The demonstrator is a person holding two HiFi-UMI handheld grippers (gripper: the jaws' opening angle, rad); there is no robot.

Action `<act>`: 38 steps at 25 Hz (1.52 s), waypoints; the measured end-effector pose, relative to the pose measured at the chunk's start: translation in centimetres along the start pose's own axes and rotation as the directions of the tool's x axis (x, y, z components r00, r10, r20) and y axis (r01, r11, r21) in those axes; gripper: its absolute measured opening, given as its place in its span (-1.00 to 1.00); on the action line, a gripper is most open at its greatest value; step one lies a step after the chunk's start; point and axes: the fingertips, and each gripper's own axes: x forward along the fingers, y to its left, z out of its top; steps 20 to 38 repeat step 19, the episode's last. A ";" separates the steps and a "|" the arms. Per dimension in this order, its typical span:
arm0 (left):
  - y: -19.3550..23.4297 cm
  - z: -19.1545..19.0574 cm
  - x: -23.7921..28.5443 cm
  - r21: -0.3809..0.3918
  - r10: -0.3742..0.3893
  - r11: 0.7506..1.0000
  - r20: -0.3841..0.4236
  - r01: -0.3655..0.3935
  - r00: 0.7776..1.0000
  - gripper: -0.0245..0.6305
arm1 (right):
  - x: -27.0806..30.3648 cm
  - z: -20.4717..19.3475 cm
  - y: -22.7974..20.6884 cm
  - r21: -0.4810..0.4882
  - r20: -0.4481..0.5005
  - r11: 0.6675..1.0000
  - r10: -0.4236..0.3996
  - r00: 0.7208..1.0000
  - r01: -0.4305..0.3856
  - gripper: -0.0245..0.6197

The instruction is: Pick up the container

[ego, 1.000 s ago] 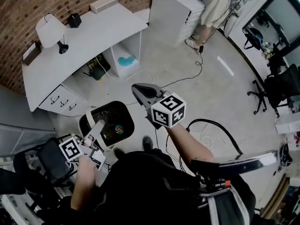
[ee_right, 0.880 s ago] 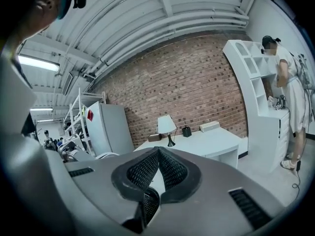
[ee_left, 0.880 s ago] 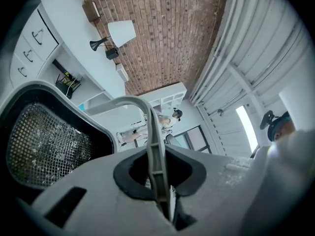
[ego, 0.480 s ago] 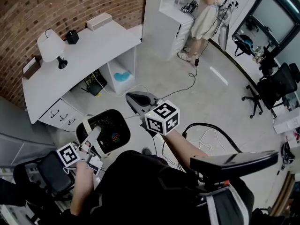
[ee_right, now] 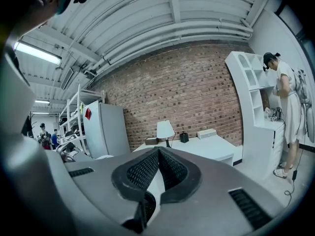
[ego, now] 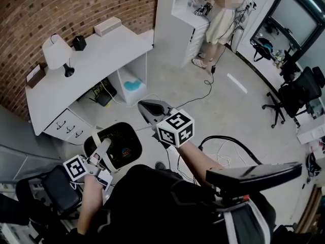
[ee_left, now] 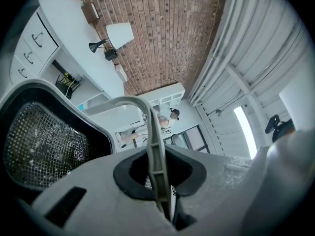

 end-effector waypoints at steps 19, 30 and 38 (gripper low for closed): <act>-0.8 -0.7 -0.9 -0.003 -0.016 1.000 0.004 0.016 1.000 -0.82 | -0.9 -0.1 0.6 -0.026 0.000 0.999 -0.021 1.000 0.021 -0.90; -0.8 -0.7 -0.9 -0.003 -0.016 1.000 0.004 0.016 1.000 -0.82 | -0.9 -0.1 0.6 -0.026 0.000 0.999 -0.021 1.000 0.021 -0.90; -0.8 -0.7 -0.9 -0.003 -0.016 1.000 0.004 0.016 1.000 -0.82 | -0.9 -0.1 0.6 -0.026 0.000 0.999 -0.021 1.000 0.021 -0.90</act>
